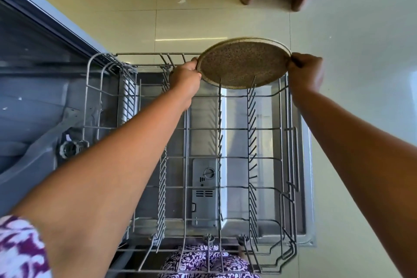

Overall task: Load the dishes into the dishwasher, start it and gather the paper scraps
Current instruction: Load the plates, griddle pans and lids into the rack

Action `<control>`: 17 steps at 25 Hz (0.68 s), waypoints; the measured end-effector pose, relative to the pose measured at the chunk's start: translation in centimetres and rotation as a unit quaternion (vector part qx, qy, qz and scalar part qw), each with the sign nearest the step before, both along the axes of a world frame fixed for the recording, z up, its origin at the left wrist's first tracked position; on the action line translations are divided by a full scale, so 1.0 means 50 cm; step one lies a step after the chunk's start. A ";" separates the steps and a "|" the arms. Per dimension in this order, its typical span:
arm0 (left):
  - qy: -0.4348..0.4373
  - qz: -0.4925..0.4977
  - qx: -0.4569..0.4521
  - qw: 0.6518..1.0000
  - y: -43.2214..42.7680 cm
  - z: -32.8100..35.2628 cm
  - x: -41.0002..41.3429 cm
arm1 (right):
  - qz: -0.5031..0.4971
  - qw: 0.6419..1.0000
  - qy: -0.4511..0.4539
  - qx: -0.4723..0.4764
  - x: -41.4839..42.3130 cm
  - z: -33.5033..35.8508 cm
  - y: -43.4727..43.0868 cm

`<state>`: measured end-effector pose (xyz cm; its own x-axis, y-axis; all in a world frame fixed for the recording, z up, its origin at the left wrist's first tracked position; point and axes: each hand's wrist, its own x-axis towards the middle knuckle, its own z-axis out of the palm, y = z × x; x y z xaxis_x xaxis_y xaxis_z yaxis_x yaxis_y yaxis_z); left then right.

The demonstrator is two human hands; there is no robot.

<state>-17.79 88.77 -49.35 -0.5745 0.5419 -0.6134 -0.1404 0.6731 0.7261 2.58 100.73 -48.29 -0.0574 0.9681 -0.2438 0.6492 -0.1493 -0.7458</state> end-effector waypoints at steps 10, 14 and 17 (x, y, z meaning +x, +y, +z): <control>-0.037 0.029 0.035 0.998 -0.023 0.001 0.009 | -0.015 1.000 -0.023 0.006 -0.020 -0.049 -0.020; -0.010 0.050 0.063 0.997 -0.053 0.036 0.027 | -0.047 0.999 -0.015 0.004 -0.029 -0.034 -0.048; -0.001 0.091 0.077 0.993 -0.085 0.043 0.035 | -0.052 0.999 -0.008 0.005 -0.034 -0.018 -0.089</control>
<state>-16.03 84.54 -47.19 -0.6712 0.5161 -0.5321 -0.2507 0.5175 0.8181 0.87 96.30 -49.17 0.0476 0.9710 -0.2343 0.6425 -0.2094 -0.7371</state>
